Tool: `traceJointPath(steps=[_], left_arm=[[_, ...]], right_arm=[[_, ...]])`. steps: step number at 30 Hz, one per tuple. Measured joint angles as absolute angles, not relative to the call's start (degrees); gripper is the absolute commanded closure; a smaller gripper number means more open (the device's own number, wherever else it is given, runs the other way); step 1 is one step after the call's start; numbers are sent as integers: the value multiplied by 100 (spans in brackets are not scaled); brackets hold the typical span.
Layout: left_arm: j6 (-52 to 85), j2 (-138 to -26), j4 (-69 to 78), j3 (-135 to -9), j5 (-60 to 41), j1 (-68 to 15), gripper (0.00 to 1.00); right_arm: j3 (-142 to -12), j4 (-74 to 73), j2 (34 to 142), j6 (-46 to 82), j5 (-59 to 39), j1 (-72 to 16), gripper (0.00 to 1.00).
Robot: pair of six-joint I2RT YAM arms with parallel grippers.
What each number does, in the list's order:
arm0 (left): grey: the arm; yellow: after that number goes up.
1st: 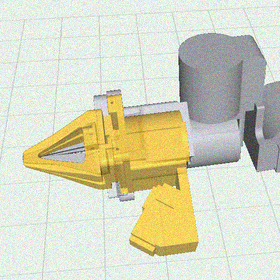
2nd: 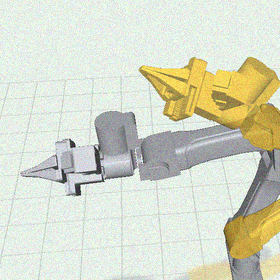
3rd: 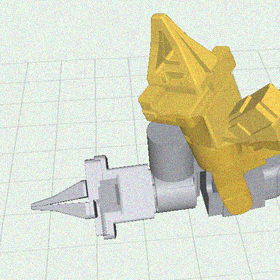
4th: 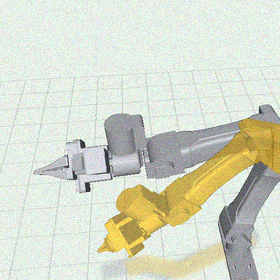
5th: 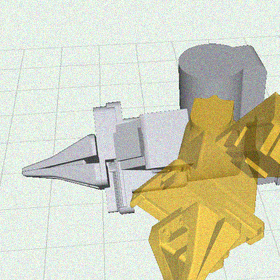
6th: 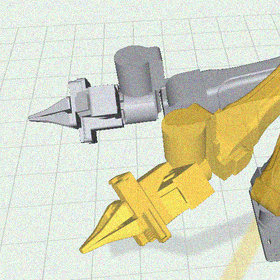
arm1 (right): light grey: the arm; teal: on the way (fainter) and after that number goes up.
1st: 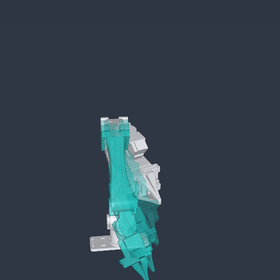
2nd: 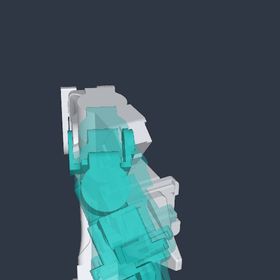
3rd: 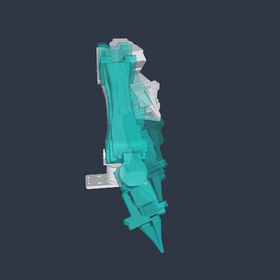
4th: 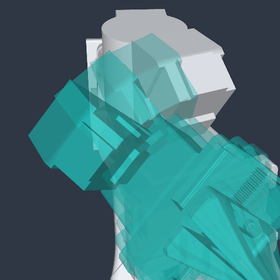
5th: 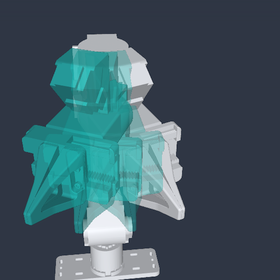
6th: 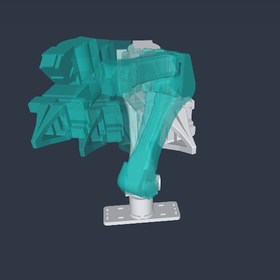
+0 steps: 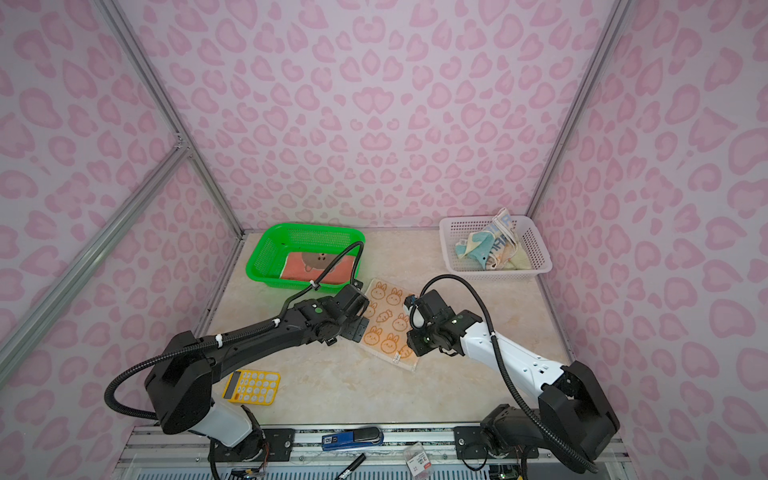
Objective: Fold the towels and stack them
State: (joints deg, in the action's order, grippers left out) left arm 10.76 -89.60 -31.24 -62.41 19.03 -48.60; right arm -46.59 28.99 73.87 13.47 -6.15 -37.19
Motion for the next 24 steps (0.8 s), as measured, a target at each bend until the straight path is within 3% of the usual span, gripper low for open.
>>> traceJointPath(steps=[5, 24], left_arm=[[1076, -8906, -2810, -6252, 1970, -4840, 1], [1031, -9859, -2340, -6941, 1632, -4508, 0]], right_arm=[[-4619, 2532, 7161, 1719, -106, -3286, 44], [-5881, 2464, 8709, 1393, 292, -2532, 42]])
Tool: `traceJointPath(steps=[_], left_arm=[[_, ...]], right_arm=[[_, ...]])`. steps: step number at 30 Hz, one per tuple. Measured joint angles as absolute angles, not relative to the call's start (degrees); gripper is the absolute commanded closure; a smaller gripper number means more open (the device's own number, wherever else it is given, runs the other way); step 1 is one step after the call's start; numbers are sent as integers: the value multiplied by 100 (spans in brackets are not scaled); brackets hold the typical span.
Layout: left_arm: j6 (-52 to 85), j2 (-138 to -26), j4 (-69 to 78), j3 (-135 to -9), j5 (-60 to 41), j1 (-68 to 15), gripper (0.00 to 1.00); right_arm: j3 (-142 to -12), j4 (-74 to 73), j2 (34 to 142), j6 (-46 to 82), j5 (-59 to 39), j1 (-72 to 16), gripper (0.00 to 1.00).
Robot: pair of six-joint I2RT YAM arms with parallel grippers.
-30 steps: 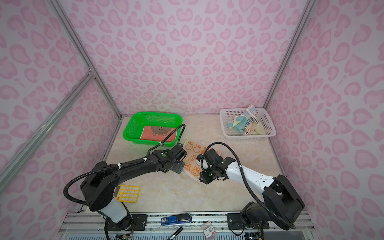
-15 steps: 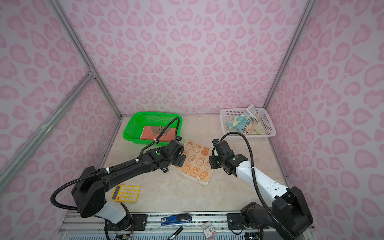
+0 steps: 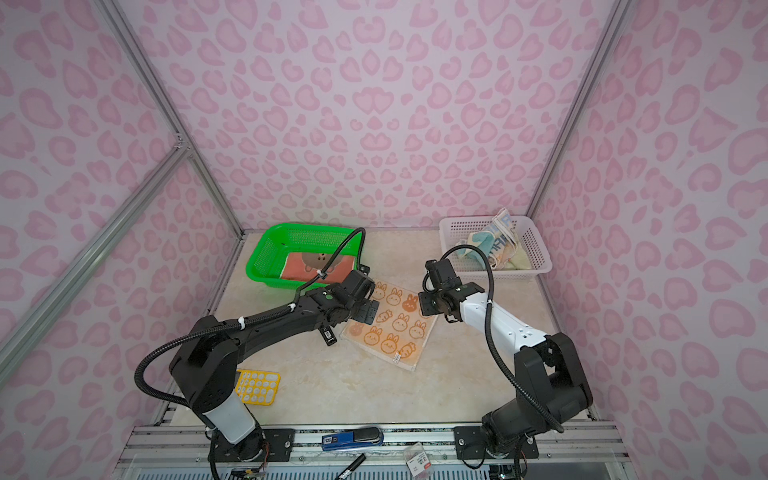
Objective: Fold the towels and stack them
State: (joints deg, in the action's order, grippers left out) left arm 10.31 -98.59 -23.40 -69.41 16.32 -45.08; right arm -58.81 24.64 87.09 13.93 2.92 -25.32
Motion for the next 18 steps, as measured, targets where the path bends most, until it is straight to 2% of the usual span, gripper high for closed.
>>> traceJointPath(steps=[15, 18], left_arm=[[882, -10145, -2287, -7105, 1417, -4268, 1], [860, -10145, -2285, -7105, 1400, -4265, 1]], right_arm=[[-6233, 2117, 10132, 1737, 333, -1981, 46], [-6316, 2008, 10363, 1796, 252, -1981, 51]])
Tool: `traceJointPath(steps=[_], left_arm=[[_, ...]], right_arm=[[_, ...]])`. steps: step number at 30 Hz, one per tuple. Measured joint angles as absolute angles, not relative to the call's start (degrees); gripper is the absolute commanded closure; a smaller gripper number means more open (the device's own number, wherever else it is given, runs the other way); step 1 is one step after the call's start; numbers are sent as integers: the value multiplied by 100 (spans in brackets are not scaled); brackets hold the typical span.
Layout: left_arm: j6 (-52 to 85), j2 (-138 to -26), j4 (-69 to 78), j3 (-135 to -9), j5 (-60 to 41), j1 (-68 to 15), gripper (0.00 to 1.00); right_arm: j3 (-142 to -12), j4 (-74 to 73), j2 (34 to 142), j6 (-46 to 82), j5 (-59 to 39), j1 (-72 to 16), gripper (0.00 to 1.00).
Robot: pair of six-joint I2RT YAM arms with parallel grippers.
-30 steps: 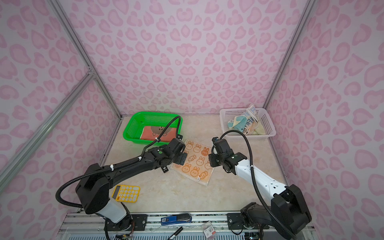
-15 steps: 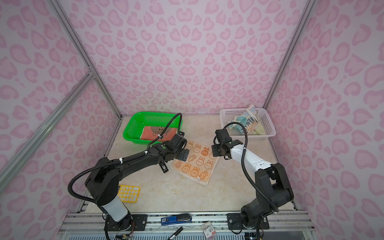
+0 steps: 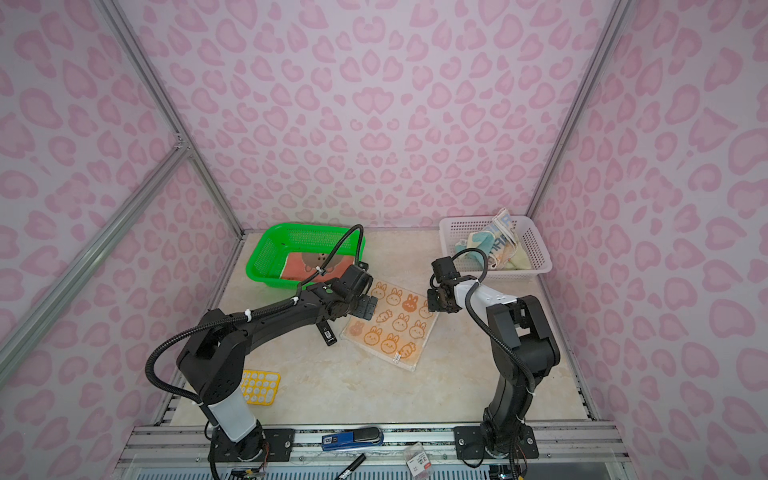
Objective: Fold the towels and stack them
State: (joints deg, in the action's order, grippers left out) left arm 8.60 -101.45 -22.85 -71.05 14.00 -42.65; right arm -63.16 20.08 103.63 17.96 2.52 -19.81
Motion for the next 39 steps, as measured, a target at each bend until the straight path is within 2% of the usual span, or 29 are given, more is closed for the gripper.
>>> traceJointPath(steps=[8, 11, 14, 24, 31, 39], left_arm=[[731, -10147, -2305, -7137, 1361, -4250, 1], [613, -10202, -2329, -7240, 1302, -4250, 0], [510, -10337, -2440, -7470, 1203, -4250, 0], [187, -11430, -3124, -9244, 917, -4169, 2], [150, -12466, -3651, -10506, 593, -4091, 10], [152, -13196, -3778, -11194, 445, -4119, 21]], right_arm=[[-6230, 1682, 10545, 1975, 156, -1968, 63], [-6101, 1525, 10499, 2010, 185, -1955, 86], [-5972, 1323, 10453, 2117, 145, -1951, 98], [-5157, 1455, 9708, 2193, 104, -1992, 100], [-4598, 1837, 9059, 2224, 139, -2032, 100], [-4445, 2108, 8805, 2169, 176, -2034, 100]])
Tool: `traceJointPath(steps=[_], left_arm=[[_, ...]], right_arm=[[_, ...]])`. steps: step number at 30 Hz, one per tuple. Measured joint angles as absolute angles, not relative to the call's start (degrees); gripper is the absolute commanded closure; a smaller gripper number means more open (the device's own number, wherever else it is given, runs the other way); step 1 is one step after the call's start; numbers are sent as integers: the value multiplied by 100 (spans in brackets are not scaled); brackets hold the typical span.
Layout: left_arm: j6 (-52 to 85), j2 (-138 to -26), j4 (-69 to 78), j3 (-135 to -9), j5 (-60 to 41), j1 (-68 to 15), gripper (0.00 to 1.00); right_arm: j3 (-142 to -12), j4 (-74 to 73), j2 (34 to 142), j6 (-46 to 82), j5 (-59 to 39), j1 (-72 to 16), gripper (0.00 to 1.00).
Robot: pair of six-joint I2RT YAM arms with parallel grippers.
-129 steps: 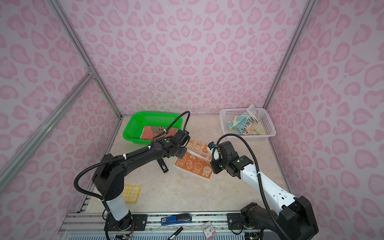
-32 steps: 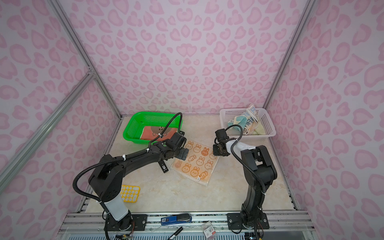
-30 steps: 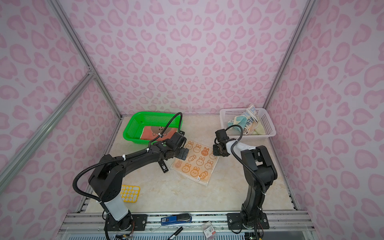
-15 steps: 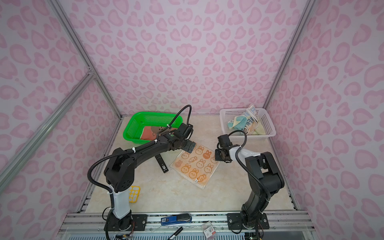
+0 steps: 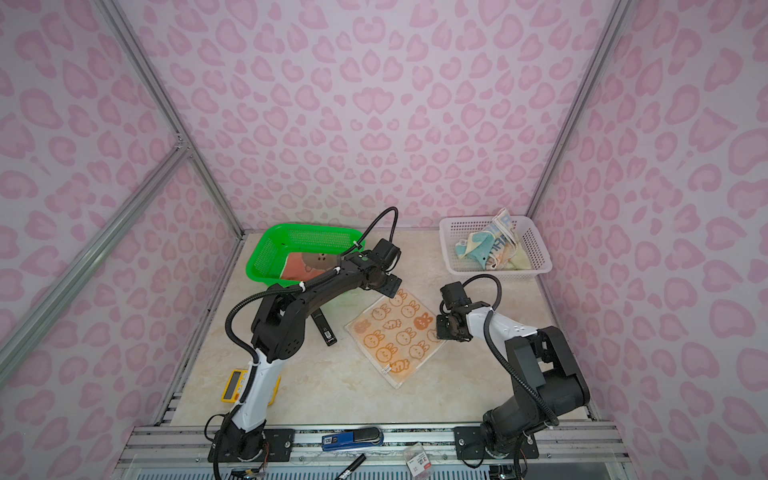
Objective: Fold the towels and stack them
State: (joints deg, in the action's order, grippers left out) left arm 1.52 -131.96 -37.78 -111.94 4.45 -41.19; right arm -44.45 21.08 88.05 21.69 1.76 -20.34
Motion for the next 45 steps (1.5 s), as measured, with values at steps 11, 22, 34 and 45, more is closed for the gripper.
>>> traceJointPath(steps=[11, 22, 34, 45], left_arm=[[215, -13889, -3492, -11804, 351, -4305, 29], [388, -14597, -3656, -12689, 360, -4307, 47], [451, -14623, -3824, -12737, 405, -4313, 95], [554, -14615, -3782, -12731, 609, -4313, 98]], right_arm=[[-4499, 2038, 8930, 2071, 167, -2060, 100], [-4512, 2003, 8943, 1986, 169, -2060, 100], [-4552, 2088, 8927, 1966, 174, -2060, 100], [-4482, 2027, 8718, 1966, 178, -2060, 100]])
